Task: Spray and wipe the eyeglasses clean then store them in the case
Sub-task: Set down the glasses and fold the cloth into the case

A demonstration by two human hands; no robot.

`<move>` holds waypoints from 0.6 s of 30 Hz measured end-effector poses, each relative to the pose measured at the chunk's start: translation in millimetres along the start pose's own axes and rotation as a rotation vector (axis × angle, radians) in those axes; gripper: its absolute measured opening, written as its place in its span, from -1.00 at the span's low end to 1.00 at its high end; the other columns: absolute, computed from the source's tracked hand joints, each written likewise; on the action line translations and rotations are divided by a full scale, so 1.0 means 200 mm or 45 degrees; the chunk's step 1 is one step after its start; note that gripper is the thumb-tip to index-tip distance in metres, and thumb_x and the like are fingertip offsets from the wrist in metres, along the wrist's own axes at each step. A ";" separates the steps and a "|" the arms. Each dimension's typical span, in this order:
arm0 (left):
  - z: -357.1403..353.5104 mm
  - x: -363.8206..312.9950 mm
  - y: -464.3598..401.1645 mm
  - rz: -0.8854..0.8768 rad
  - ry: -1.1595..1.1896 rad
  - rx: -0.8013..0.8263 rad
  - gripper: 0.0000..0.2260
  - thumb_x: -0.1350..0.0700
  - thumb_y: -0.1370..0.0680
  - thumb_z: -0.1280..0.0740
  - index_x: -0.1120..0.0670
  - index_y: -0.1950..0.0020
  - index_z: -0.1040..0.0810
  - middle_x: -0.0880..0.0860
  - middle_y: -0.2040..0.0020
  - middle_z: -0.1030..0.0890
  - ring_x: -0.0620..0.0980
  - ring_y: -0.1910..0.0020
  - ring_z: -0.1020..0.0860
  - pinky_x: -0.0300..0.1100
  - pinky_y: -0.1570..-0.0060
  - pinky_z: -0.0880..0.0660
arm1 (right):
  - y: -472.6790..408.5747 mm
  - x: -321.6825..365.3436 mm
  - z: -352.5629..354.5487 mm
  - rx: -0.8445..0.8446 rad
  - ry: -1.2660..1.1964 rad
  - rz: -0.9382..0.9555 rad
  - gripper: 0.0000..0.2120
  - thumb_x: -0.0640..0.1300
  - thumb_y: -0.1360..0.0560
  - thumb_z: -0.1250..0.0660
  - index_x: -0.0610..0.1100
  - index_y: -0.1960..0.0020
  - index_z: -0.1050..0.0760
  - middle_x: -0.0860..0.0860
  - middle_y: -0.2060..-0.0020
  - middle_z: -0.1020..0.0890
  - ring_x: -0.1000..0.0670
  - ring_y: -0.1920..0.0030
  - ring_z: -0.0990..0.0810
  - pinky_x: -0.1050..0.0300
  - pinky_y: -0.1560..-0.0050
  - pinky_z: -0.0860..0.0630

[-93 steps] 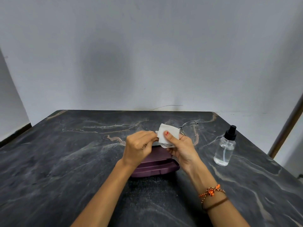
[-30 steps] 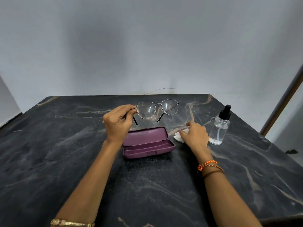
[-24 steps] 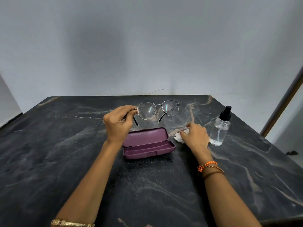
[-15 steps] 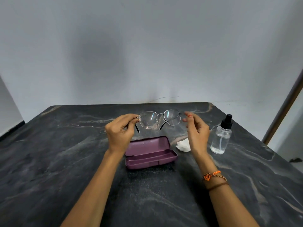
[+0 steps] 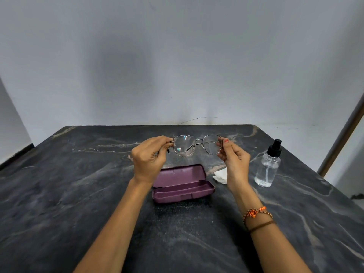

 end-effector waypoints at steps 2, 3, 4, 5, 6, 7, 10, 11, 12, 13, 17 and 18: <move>0.00 -0.01 0.00 -0.012 -0.005 0.004 -0.91 0.48 -0.28 -0.44 0.37 0.26 -0.64 0.21 0.35 -0.66 -0.02 0.29 -0.61 -0.20 0.29 -0.56 | 0.00 0.00 -0.01 0.005 -0.062 -0.028 -0.86 -0.19 -0.51 -0.25 -0.16 0.09 -0.59 -0.05 0.22 -0.63 0.17 0.31 -0.59 0.36 0.27 -0.54; -0.01 -0.01 0.00 -0.018 -0.009 0.008 -0.90 0.48 -0.27 -0.44 0.37 0.26 -0.64 0.21 0.35 -0.66 -0.02 0.28 -0.60 -0.20 0.28 -0.56 | 0.01 0.00 -0.01 0.011 -0.079 -0.034 -0.85 -0.19 -0.51 -0.25 -0.15 0.11 -0.60 -0.05 0.24 -0.63 0.16 0.33 -0.58 0.35 0.27 -0.55; -0.01 -0.01 0.01 -0.024 -0.010 0.012 -0.90 0.49 -0.26 -0.44 0.37 0.27 -0.64 0.21 0.35 -0.66 -0.02 0.28 -0.60 -0.21 0.26 -0.56 | 0.01 0.00 -0.01 0.018 -0.092 -0.040 -0.85 -0.19 -0.51 -0.25 -0.14 0.13 -0.60 -0.03 0.26 -0.65 0.16 0.33 -0.59 0.35 0.27 -0.55; -0.02 -0.01 0.01 -0.027 -0.012 0.015 -0.89 0.49 -0.26 -0.45 0.37 0.26 -0.64 0.22 0.34 -0.66 -0.01 0.27 -0.60 -0.21 0.24 -0.56 | 0.01 0.01 -0.02 0.026 -0.106 -0.050 -0.85 -0.19 -0.51 -0.26 -0.14 0.14 -0.61 0.00 0.30 -0.66 0.16 0.34 -0.59 0.35 0.28 -0.55; -0.02 -0.01 0.01 -0.027 -0.014 0.017 -0.89 0.49 -0.25 -0.45 0.37 0.26 -0.64 0.22 0.34 -0.66 -0.01 0.26 -0.60 -0.21 0.22 -0.56 | 0.01 0.01 -0.02 0.036 -0.129 -0.066 -0.85 -0.19 -0.50 -0.26 -0.14 0.15 -0.61 0.04 0.33 -0.67 0.16 0.34 -0.59 0.35 0.28 -0.55; -0.02 -0.01 0.01 -0.026 -0.015 0.020 -0.88 0.49 -0.25 -0.45 0.37 0.25 -0.64 0.23 0.34 -0.66 0.00 0.26 -0.61 -0.21 0.21 -0.56 | 0.01 0.01 -0.03 0.047 -0.163 -0.088 -0.85 -0.20 -0.50 -0.27 -0.14 0.16 -0.61 0.05 0.36 -0.68 0.16 0.35 -0.60 0.35 0.29 -0.56; -0.03 0.00 0.02 -0.010 -0.012 0.046 -0.85 0.51 -0.24 -0.45 0.38 0.23 -0.63 0.24 0.32 -0.66 0.02 0.25 -0.61 -0.23 0.17 -0.57 | 0.02 -0.01 -0.04 0.057 -0.308 -0.187 -0.85 -0.21 -0.50 -0.27 -0.16 0.18 -0.59 0.05 0.40 -0.68 0.17 0.38 -0.60 0.35 0.31 -0.57; -0.04 0.01 0.03 0.000 -0.006 0.059 -0.83 0.53 -0.24 -0.45 0.38 0.22 -0.63 0.25 0.30 -0.66 0.03 0.24 -0.61 -0.23 0.15 -0.57 | 0.02 -0.01 -0.04 0.055 -0.351 -0.220 -0.86 -0.21 -0.50 -0.27 -0.17 0.18 -0.59 0.04 0.41 -0.68 0.17 0.39 -0.60 0.35 0.32 -0.57; -0.05 0.01 0.03 0.005 -0.005 0.072 -0.82 0.54 -0.24 -0.44 0.38 0.20 -0.63 0.25 0.29 -0.66 0.03 0.23 -0.61 -0.22 0.14 -0.56 | 0.02 -0.02 -0.04 0.056 -0.377 -0.243 -0.86 -0.21 -0.49 -0.27 -0.18 0.18 -0.58 0.04 0.41 -0.68 0.17 0.40 -0.59 0.35 0.32 -0.57; -0.05 0.01 0.04 0.006 -0.011 0.083 -0.81 0.53 -0.24 -0.44 0.38 0.19 -0.63 0.26 0.28 -0.66 0.04 0.21 -0.61 -0.19 0.13 -0.56 | 0.02 -0.02 -0.04 0.059 -0.388 -0.259 -0.87 -0.21 -0.49 -0.27 -0.18 0.17 -0.58 0.04 0.41 -0.68 0.17 0.40 -0.59 0.35 0.32 -0.56; -0.05 0.03 0.04 0.087 -0.015 0.073 -0.79 0.54 -0.26 -0.44 0.40 0.14 -0.62 0.27 0.25 -0.66 0.07 0.21 -0.63 -0.30 0.09 -0.57 | 0.02 -0.03 -0.05 0.077 -0.422 -0.290 -0.88 -0.21 -0.49 -0.27 -0.17 0.15 -0.58 0.04 0.39 -0.68 0.17 0.38 -0.60 0.35 0.33 -0.56; -0.04 0.04 0.03 0.124 -0.006 0.050 -0.79 0.54 -0.28 -0.43 0.40 0.13 -0.61 0.27 0.24 -0.66 0.05 0.22 -0.63 -0.35 0.09 -0.56 | 0.02 -0.02 -0.05 0.087 -0.427 -0.291 -0.88 -0.21 -0.49 -0.27 -0.17 0.16 -0.58 0.03 0.39 -0.68 0.17 0.38 -0.60 0.35 0.33 -0.56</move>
Point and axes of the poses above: each hand's wrist, its own y-axis away from the middle knuckle, its own z-axis out of the back of the hand, x = y × z, the point moved 7 cm from there along -y, towards the middle knuckle
